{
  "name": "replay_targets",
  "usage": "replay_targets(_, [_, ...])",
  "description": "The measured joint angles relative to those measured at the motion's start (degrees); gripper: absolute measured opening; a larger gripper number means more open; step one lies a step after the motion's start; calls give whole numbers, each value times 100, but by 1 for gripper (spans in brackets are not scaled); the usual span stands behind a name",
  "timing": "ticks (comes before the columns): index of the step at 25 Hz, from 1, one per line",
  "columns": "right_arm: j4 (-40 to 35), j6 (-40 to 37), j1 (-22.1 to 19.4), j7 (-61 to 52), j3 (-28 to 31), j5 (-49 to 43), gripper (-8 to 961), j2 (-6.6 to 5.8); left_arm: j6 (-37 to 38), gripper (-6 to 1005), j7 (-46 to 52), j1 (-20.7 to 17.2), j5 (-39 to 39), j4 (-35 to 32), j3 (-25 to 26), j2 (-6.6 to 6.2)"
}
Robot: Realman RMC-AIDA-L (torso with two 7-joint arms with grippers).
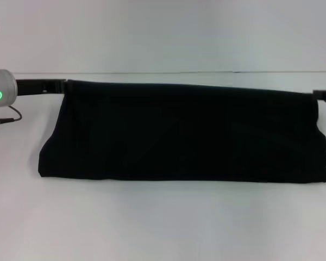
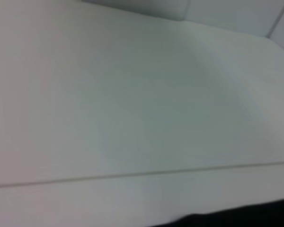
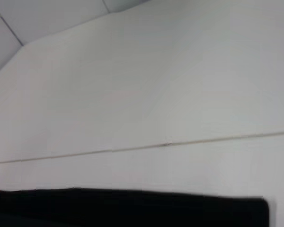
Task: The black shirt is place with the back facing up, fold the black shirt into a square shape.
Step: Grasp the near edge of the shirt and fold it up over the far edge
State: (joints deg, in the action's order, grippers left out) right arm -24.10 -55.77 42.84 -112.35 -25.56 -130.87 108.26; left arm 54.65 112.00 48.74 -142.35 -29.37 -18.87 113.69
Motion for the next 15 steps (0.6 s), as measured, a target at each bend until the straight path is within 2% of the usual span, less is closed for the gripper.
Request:
replay_targets(5, [92, 435, 238, -6, -109, 14, 0, 48, -223, 0, -22, 80, 54, 2, -9, 27])
replay_targets(15, [111, 699, 421, -10, -105, 43, -1, 34, -592, 0, -111, 239, 198, 30, -20, 46])
